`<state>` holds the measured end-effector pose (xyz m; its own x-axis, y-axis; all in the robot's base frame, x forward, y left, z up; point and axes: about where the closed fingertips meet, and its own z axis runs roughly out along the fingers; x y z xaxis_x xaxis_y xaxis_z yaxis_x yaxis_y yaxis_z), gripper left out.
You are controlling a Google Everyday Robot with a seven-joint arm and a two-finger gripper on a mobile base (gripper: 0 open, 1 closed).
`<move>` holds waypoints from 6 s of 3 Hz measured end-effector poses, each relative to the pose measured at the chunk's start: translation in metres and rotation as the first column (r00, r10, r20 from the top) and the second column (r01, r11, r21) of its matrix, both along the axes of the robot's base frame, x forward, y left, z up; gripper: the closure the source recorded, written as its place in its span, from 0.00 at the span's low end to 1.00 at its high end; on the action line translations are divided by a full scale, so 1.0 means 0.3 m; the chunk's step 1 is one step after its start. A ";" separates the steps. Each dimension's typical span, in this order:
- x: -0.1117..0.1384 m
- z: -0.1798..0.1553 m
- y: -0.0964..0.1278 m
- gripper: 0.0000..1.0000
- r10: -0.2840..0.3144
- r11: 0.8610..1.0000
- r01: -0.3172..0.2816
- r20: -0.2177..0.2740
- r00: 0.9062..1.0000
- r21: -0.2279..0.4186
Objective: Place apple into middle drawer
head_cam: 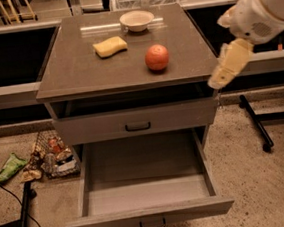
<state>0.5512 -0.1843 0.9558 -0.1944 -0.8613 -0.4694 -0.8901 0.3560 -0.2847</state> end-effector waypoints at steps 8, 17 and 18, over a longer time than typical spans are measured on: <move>0.604 -0.301 0.387 0.00 -0.170 0.822 0.135 0.012 0.985 0.553; 0.294 -0.196 0.429 1.00 0.131 0.787 -0.220 0.192 0.973 0.576; 0.180 -0.289 0.471 1.00 0.175 0.780 -0.257 0.196 0.965 0.570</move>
Offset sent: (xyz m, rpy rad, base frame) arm 0.0502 0.0284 -0.0166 0.1627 -0.0255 -0.0172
